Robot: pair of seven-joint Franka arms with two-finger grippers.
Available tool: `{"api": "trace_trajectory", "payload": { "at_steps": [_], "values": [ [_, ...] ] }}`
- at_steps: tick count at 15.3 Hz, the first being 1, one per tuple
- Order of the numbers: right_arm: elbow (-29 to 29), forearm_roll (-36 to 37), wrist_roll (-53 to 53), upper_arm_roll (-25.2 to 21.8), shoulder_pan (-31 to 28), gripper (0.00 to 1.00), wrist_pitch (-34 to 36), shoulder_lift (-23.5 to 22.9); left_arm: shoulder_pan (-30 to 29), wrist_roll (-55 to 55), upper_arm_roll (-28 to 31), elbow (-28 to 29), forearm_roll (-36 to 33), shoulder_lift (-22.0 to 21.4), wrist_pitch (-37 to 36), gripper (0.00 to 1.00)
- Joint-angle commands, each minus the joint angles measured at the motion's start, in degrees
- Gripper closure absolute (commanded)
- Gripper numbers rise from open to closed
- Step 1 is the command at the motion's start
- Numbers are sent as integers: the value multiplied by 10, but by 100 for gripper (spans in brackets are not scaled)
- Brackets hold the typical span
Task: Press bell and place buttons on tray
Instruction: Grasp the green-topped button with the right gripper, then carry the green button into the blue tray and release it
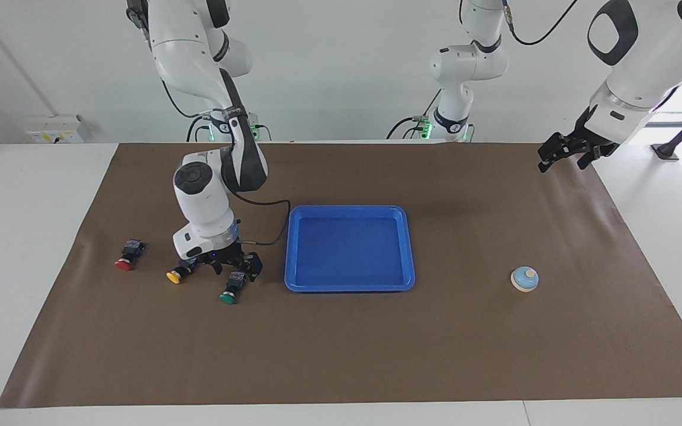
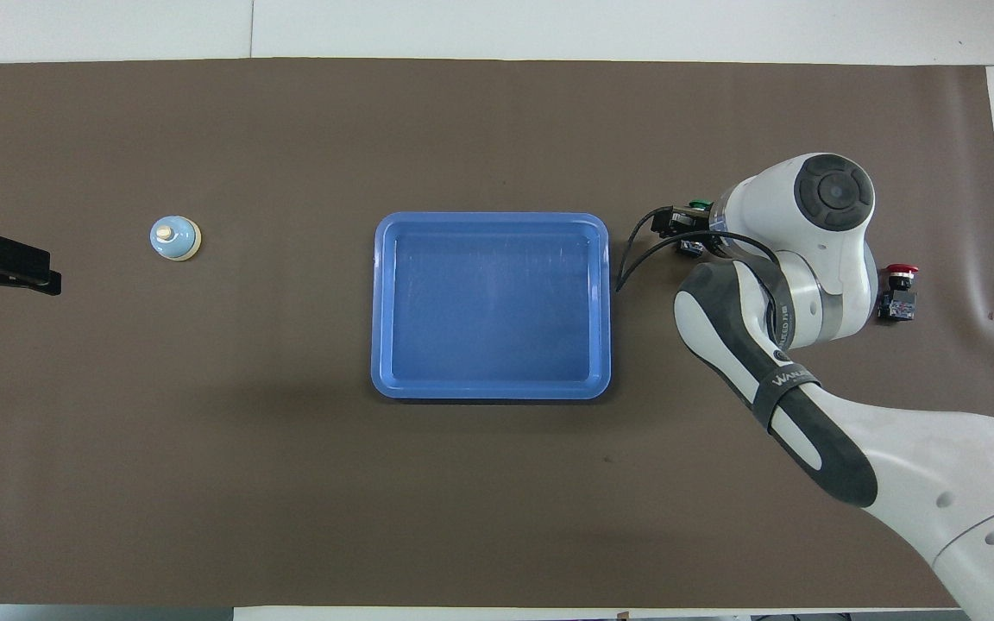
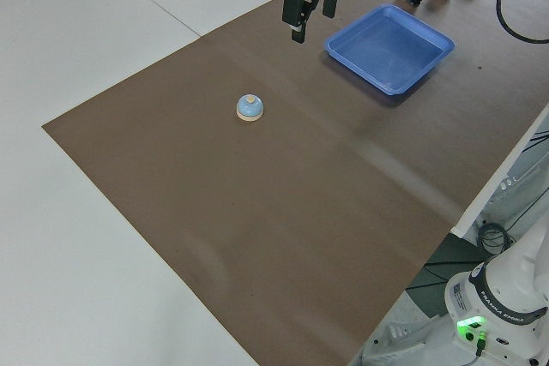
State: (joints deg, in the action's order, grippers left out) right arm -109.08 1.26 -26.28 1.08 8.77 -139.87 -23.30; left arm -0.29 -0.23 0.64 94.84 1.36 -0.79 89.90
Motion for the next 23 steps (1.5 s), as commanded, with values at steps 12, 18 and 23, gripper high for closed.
{"api": "trace_trajectory", "payload": {
  "at_steps": [12,18,23],
  "values": [
    [46,16,-24,2,0,100,52,-12,2,-2,2,-8,-6,0,-10,0],
    [165,5,-29,4,57,100,243,5,2,-2,2,-8,-5,0,-10,0],
    [157,0,-36,5,141,100,253,11,2,-2,2,-8,-5,0,-10,0]
  ]
}}
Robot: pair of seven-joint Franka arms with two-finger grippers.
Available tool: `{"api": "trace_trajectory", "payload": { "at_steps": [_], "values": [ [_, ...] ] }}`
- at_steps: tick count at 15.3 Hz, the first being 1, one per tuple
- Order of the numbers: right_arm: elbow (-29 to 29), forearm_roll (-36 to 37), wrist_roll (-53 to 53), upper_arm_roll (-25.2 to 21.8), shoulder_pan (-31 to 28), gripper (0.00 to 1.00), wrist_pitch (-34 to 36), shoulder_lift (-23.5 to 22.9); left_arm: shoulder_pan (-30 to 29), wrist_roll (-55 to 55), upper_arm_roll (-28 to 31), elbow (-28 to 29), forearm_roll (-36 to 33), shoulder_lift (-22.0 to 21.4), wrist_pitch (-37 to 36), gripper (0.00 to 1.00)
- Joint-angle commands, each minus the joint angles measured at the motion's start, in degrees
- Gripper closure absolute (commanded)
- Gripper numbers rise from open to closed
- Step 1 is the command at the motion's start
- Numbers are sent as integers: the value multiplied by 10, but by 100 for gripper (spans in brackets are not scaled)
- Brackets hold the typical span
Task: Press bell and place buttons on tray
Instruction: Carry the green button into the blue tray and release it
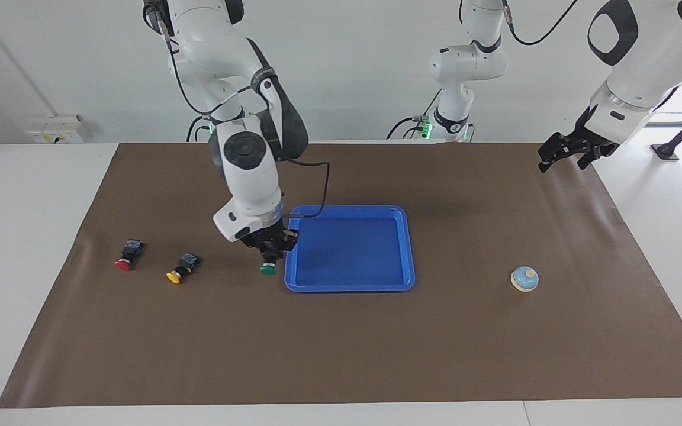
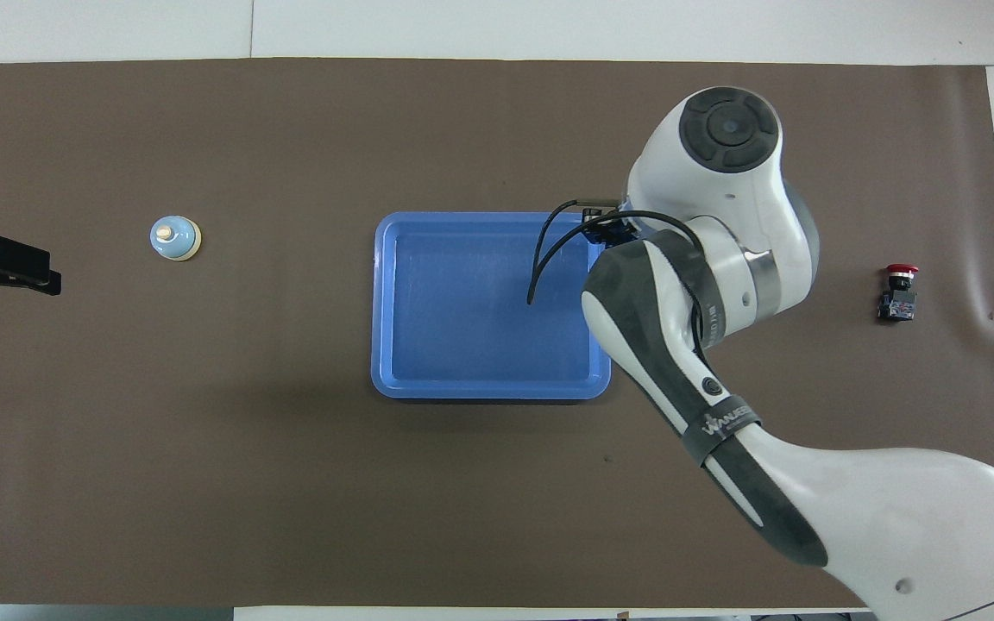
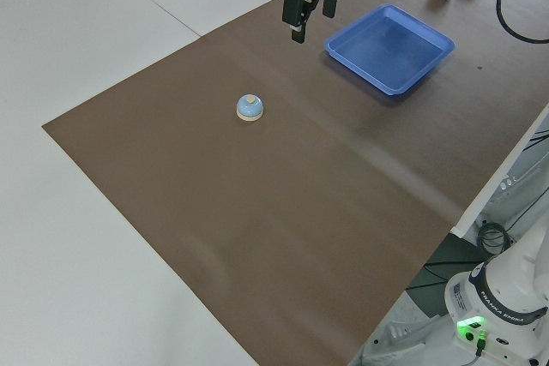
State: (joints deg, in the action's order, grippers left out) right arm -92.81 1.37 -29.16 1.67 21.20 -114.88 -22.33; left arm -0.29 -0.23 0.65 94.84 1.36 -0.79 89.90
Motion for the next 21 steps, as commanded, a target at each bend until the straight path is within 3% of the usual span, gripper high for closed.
{"api": "trace_trajectory", "payload": {
  "at_steps": [1,9,16,17,18,21],
  "values": [
    [-11,-2,-7,-1,28,100,2,0,2,-2,2,-8,-5,0,-10,0],
    [-126,-26,-26,2,67,100,-111,1,2,-2,2,-8,-6,0,-10,0],
    [-149,-25,-47,2,71,100,-133,1,1,-2,2,-8,-5,0,-10,0],
    [-149,-25,-62,2,72,35,-134,1,2,-2,2,-8,-6,0,-10,0],
    [-147,-25,-71,2,75,0,-131,1,2,-2,2,-8,-5,0,-10,0],
    [-123,-26,-99,1,71,0,-113,2,2,-2,2,-8,-6,0,-10,0]
  ]
}}
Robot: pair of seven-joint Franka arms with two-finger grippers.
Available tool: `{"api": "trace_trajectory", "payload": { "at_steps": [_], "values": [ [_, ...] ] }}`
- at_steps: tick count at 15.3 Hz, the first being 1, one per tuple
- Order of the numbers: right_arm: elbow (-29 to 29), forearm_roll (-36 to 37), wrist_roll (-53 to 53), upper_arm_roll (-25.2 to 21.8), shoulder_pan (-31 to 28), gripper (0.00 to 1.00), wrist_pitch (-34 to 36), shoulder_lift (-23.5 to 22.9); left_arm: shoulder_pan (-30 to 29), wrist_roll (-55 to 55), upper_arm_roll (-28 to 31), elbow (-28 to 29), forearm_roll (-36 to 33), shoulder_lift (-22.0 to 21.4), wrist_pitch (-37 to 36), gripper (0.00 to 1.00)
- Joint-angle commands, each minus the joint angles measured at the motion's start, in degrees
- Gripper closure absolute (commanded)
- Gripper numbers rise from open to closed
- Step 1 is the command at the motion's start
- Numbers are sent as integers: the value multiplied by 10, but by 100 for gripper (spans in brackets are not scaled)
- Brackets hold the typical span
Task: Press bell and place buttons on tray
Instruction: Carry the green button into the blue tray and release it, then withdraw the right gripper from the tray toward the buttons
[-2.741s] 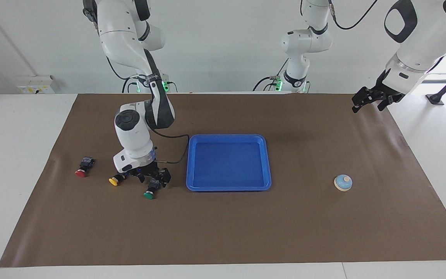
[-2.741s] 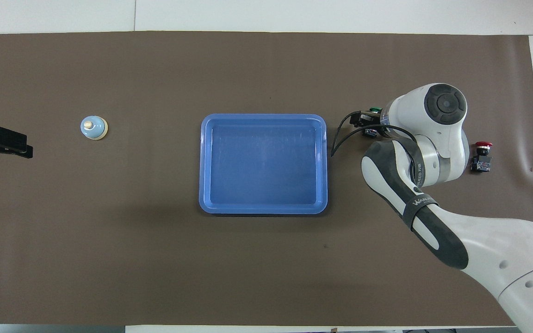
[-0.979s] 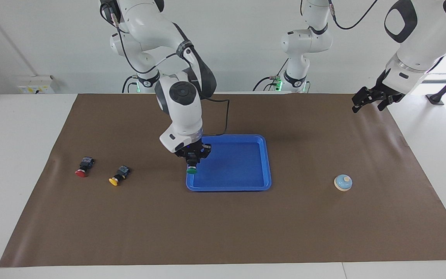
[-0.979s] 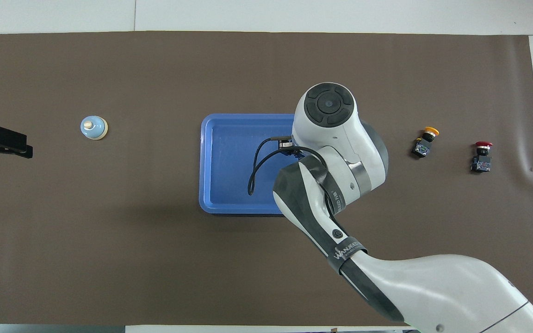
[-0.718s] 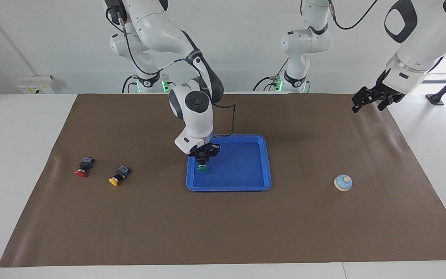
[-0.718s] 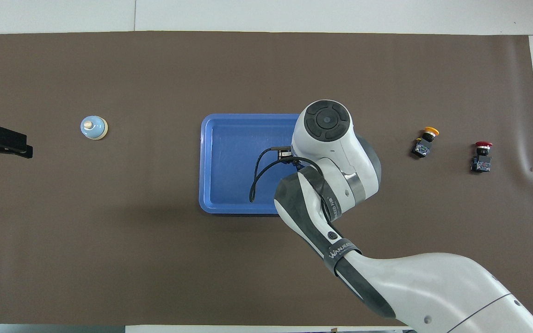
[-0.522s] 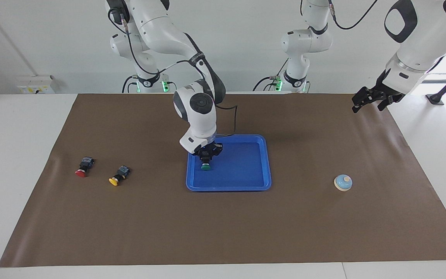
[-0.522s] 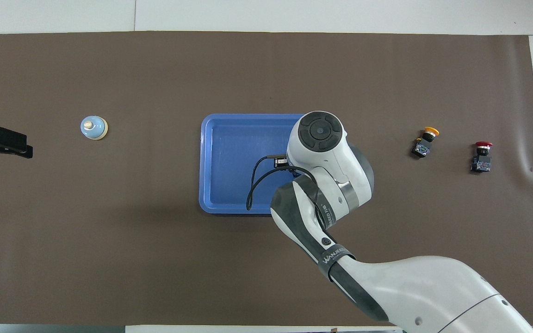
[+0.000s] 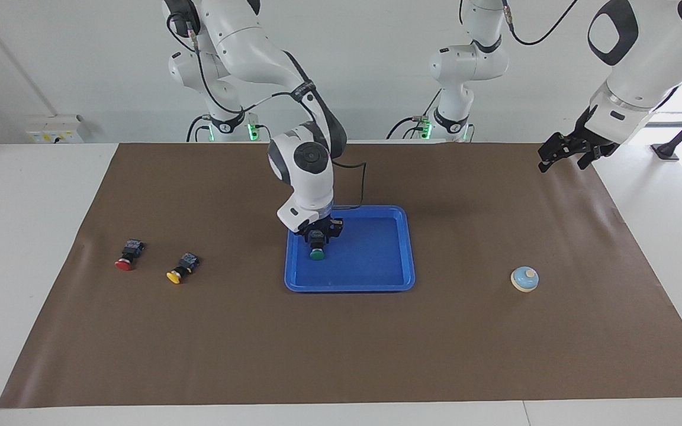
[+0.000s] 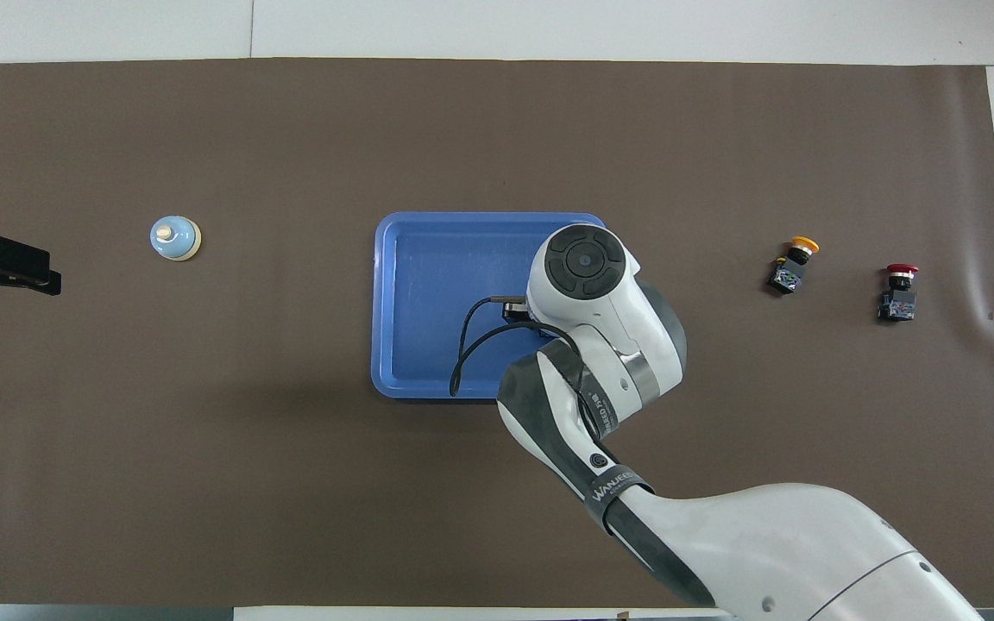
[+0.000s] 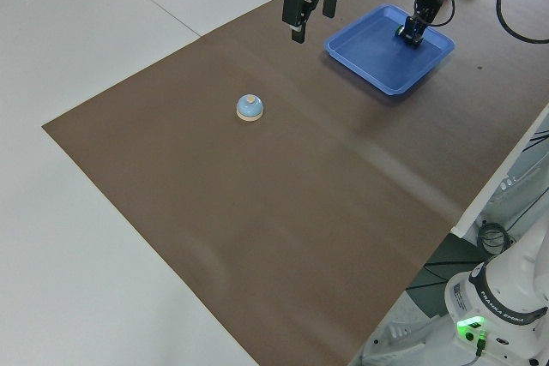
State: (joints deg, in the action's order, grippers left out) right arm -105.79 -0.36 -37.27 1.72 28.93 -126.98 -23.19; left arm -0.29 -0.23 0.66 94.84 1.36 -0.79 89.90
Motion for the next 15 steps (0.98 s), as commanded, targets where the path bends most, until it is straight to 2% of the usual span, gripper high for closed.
{"api": "trace_trajectory", "payload": {
  "at_steps": [1,3,6,13,15],
  "values": [
    [18,-9,-18,-5,-11,0,20,13,2,-2,2,-8,-5,0,-10,0],
    [47,-8,-16,-6,-43,0,56,24,2,-2,2,-8,-6,0,-10,0],
    [52,0,-10,-6,-101,0,66,52,2,-2,2,-8,-6,0,-10,0],
    [38,9,77,-7,-255,0,65,63,2,-2,2,-8,-6,0,-10,0],
    [13,28,93,-7,-281,0,54,69,2,-2,2,-8,-6,0,-10,0]
  ]
}}
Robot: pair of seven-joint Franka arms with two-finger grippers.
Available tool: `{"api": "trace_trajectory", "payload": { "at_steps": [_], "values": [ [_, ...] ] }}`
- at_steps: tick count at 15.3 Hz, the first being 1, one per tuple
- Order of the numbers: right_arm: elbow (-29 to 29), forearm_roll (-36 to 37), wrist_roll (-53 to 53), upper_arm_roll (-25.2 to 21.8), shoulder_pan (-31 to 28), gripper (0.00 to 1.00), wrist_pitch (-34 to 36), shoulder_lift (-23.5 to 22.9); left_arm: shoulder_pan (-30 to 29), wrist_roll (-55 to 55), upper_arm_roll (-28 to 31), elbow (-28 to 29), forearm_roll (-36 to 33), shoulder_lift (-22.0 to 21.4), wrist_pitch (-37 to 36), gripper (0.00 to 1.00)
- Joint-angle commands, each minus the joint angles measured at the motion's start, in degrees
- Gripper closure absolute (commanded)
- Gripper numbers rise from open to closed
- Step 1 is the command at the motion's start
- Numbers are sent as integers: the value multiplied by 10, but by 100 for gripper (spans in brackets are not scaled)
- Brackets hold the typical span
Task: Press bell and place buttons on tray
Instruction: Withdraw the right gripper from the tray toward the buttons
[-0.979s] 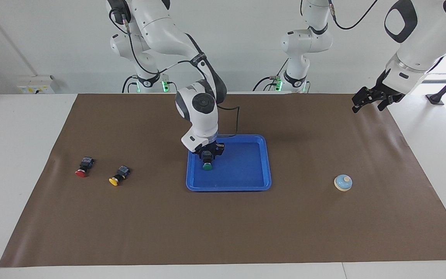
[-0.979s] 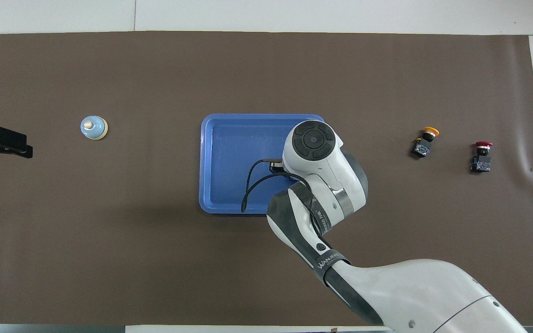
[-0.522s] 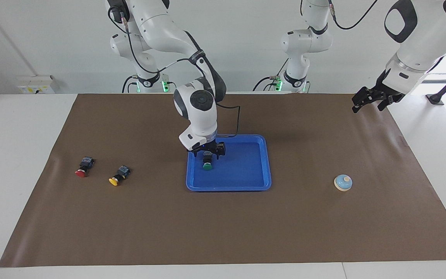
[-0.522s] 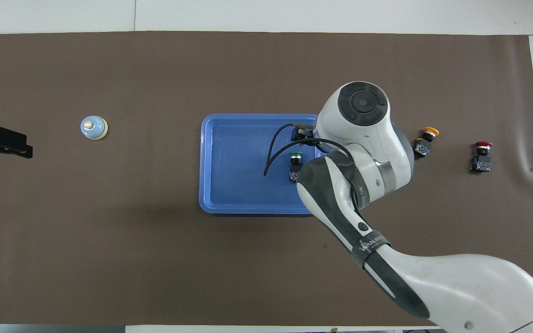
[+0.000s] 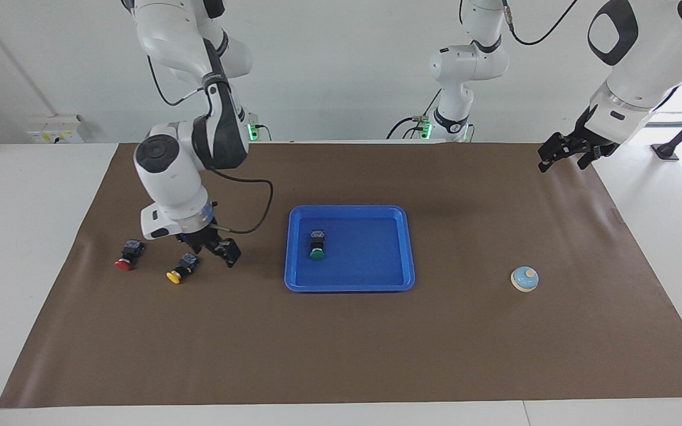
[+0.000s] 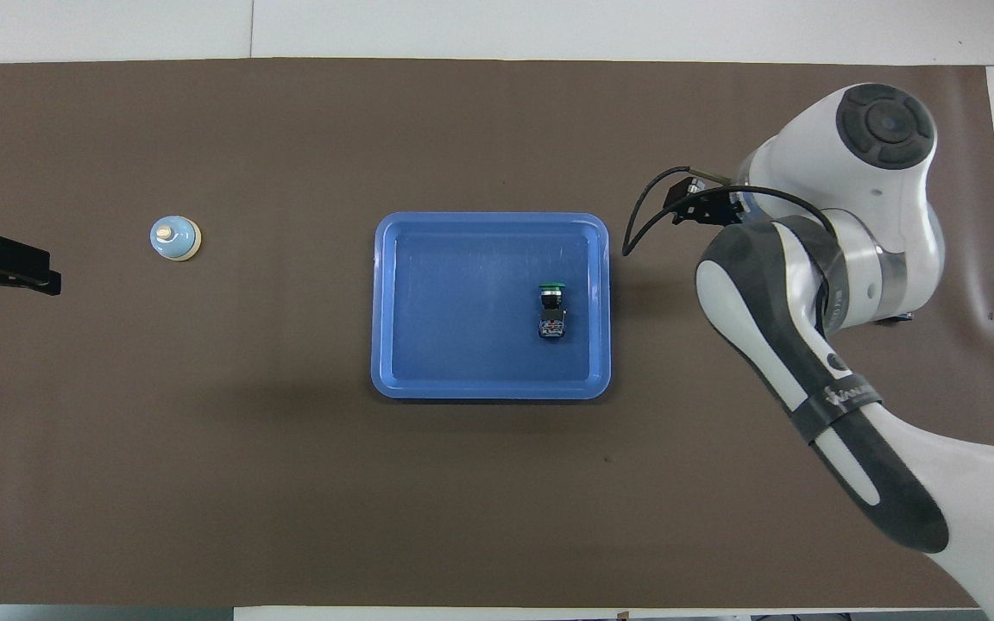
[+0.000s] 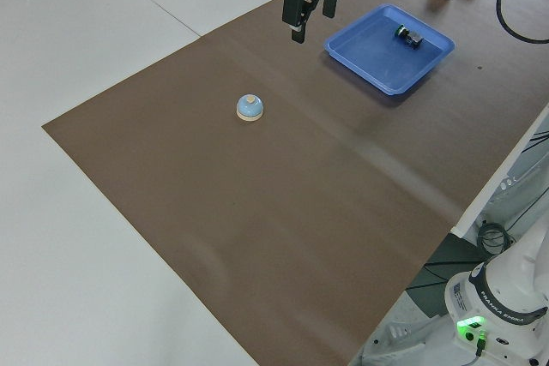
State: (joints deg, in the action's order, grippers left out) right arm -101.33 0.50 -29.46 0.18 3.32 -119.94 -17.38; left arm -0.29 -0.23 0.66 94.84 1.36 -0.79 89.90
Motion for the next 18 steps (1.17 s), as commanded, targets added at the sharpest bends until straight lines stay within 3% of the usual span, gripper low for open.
{"api": "trace_trajectory", "payload": {
  "at_steps": [1,5,12,13,15,16,18],
  "values": [
    [-52,21,18,9,-36,0,-34,15,2,-2,2,-8,-6,0,-10,0],
    [-146,21,46,9,-65,0,-157,26,2,-2,2,-8,-6,0,-10,0],
    [-209,21,42,10,-67,2,-265,10,2,-2,2,-8,-6,0,-10,0],
    [-210,21,45,10,-67,27,-266,10,2,-2,2,-8,-5,0,-10,0],
    [-211,21,48,10,-67,92,-264,10,2,-2,2,-8,-6,0,-10,0],
    [-211,21,50,10,-65,100,-261,10,2,-2,2,-8,-5,0,-10,0],
    [-207,21,51,10,-60,100,-253,11,2,-2,2,-8,-5,0,-10,0]
  ]
}}
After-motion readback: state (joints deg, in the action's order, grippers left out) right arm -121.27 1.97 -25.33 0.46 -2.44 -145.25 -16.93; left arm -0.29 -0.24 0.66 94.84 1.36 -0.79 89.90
